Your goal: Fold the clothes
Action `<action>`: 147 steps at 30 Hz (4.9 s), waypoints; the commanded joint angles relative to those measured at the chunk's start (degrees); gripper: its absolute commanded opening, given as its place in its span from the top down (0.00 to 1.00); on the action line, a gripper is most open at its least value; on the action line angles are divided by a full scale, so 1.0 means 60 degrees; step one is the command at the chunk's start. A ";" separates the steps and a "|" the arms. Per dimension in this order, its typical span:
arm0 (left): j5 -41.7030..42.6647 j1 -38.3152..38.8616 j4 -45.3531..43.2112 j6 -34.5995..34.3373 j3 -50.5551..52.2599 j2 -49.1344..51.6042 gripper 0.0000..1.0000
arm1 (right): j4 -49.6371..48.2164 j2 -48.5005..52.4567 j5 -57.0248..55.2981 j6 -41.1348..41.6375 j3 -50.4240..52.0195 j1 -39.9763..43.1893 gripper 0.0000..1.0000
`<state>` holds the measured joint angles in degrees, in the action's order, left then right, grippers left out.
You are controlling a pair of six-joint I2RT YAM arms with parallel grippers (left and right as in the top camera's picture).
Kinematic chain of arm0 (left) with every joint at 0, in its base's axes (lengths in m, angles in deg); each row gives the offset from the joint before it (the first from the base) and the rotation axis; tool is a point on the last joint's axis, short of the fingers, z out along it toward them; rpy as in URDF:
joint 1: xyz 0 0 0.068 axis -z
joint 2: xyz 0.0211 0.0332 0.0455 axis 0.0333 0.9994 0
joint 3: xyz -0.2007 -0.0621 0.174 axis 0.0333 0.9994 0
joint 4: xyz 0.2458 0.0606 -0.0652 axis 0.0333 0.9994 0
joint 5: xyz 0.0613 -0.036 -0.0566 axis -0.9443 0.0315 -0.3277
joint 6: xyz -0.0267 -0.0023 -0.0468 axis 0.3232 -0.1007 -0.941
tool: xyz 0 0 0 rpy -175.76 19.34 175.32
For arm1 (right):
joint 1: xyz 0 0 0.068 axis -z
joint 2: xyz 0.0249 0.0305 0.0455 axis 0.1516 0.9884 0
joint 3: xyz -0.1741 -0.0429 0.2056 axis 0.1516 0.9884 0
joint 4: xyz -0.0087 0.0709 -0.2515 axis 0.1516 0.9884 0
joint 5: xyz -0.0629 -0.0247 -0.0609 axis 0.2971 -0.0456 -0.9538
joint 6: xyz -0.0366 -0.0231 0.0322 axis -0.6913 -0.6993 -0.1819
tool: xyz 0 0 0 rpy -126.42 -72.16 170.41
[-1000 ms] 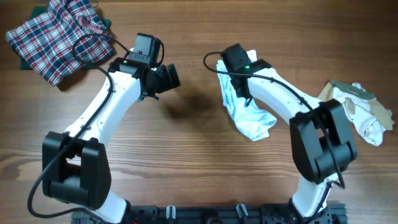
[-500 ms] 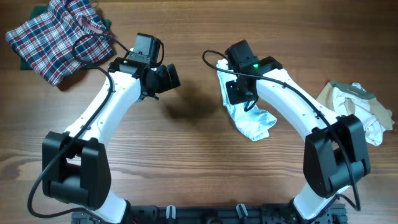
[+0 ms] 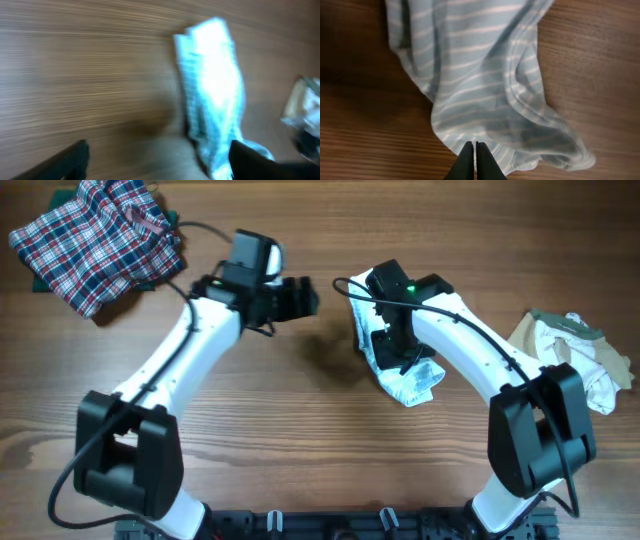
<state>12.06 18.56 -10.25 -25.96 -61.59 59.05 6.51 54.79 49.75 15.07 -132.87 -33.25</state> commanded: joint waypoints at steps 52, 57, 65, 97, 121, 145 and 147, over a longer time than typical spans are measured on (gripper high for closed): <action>-0.0994 0.2004 -0.6663 0.1202 0.0026 0.4346 0.96 | 0.0397 -0.0572 0.3504 0.4080 0.0080 0.1727 0.96; -0.0991 0.1610 -0.6226 0.0987 0.0026 0.4346 0.96 | 0.0368 -0.0572 0.3508 0.3982 0.0080 0.1727 0.96; -0.0991 0.1402 -0.5639 0.0692 0.0026 0.4339 0.96 | 0.0357 -0.0572 0.3512 0.3978 0.0080 0.1727 0.96; 0.1421 0.0244 0.2280 -0.7202 -0.0823 0.1967 0.96 | 0.0131 -0.0568 0.2652 0.4940 0.0080 0.1727 0.96; -0.0962 0.0353 0.0925 -0.1894 -0.0820 0.2328 0.93 | -0.0419 -0.0535 0.3428 0.4699 0.0266 0.0812 0.96; -0.0521 -0.0106 0.1002 -0.1647 -0.0816 0.3322 0.90 | -0.2306 -0.0532 0.1537 0.4936 0.2408 0.0878 0.94; -0.0521 -0.0106 0.1086 -0.1647 -0.0816 0.3322 0.90 | -0.2320 -0.0532 0.1333 0.4929 0.2408 0.0911 0.94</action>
<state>8.89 18.06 -5.01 -36.93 -66.85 77.72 -7.22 52.63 61.53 43.50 -119.14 -28.07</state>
